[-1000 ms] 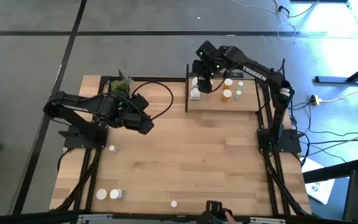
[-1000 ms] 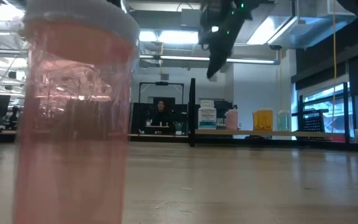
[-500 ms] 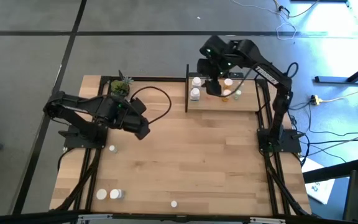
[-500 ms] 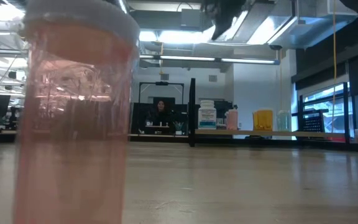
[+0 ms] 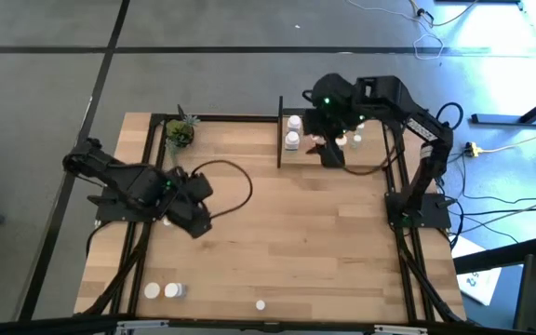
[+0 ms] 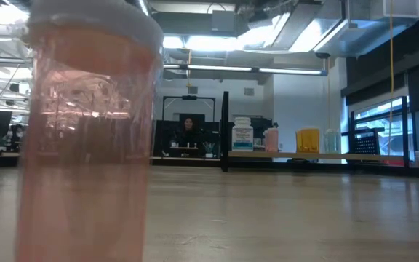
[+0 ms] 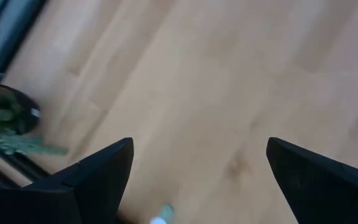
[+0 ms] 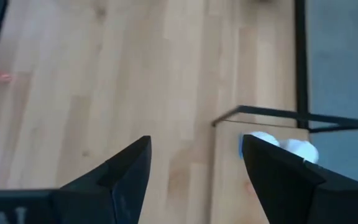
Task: Pick and place medicine bottles onto shelf by color
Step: Put the pink pill bottle on the shelf aligned with the other pink pill bottles
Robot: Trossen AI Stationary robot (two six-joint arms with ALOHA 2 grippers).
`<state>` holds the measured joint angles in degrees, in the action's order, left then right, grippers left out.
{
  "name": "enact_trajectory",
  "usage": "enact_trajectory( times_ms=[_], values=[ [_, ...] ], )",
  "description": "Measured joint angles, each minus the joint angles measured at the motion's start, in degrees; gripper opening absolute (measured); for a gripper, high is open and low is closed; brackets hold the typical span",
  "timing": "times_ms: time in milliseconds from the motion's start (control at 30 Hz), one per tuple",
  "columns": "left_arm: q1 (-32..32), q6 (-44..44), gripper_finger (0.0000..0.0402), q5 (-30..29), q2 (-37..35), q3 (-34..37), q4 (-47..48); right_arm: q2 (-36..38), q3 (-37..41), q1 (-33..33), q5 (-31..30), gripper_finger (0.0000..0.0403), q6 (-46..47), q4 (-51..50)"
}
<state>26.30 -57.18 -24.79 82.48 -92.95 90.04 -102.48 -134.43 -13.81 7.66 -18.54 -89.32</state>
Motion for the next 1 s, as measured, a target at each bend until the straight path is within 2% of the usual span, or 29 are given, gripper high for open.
enact_trajectory(
  times_ms=[100,367,567,767,1000],
  values=[
    [3.60,-1.99,0.0363,2.17,0.00,0.00,-0.02,0.01,0.05,3.36,-0.02,0.0253,1.49,0.00],
    [10.91,-11.68,0.0363,13.05,0.00,0.00,-1.37,0.01,0.07,10.62,0.08,0.0253,2.96,0.15],
    [16.05,-11.94,0.0363,18.39,0.00,0.00,-3.08,-0.01,0.09,13.15,0.08,0.0253,-0.14,1.46],
    [20.29,-8.70,0.0363,19.47,0.12,-0.02,-6.66,-0.01,0.09,13.35,0.02,0.0253,-1.06,1.22],
    [25.34,-7.14,0.0363,19.43,3.94,-0.04,-8.16,-0.04,0.09,13.34,0.04,0.0253,-2.89,1.11]
  ],
)
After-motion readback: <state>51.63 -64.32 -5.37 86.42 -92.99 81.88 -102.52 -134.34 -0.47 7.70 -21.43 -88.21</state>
